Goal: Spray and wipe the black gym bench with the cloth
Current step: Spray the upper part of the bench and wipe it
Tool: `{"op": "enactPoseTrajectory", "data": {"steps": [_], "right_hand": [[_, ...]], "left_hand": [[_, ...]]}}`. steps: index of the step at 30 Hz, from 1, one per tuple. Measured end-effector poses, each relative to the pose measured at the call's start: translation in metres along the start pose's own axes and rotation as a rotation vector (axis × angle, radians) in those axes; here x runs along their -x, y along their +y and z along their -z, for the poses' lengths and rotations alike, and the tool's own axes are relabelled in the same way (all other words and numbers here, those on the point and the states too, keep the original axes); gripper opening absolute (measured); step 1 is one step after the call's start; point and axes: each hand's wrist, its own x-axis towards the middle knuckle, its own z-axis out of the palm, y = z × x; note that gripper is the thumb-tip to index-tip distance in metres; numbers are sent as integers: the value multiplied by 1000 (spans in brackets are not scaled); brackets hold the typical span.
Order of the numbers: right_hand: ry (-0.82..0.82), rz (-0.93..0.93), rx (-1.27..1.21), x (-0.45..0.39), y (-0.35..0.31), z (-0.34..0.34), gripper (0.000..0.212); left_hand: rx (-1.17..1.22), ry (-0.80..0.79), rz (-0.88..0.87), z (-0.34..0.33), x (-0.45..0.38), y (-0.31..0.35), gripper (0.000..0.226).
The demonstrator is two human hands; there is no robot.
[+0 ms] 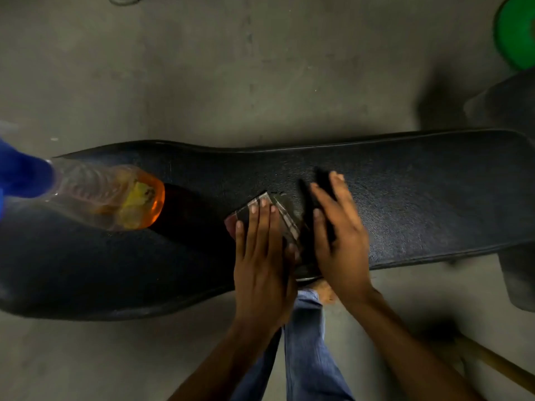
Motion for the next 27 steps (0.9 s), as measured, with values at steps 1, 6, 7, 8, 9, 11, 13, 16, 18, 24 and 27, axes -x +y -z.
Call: {"op": "enactPoseTrajectory", "data": {"steps": [1,6,7,8,9,11,13,16,18,24,27], "right_hand": [[20,-21,58,2,10,8,45],[117,-185,323,6,66,48,53],[130,-238,368,6,75,53,55],[136,-280,407,6,80,54,57],[138,-300,441,6,84,53,58],[142,-298,487,8,86,46,59],[152,-295,496,8,87,43,59],[157,-302,470,9,88,46,58],[150,-305,448,10,90,47,58],[216,-313,262,2,75,46,52],[154,-120,170,-4,51,39,49]], "left_hand": [[-68,-41,-4,-6,1,-3,62],[-218,23,39,-8,-29,-24,61],[-246,31,93,-10,-36,-24,62],[-257,35,150,-14,-42,-21,63],[-256,27,189,-18,-43,-13,64],[-245,-45,122,-27,-35,8,68],[-240,-157,-74,-35,-20,25,71],[-323,-217,-207,-35,-31,22,73],[-326,-171,-159,-33,-51,11,70],[-144,-154,-168,-48,-68,30,63],[28,-255,-373,-53,-63,37,56]]}}
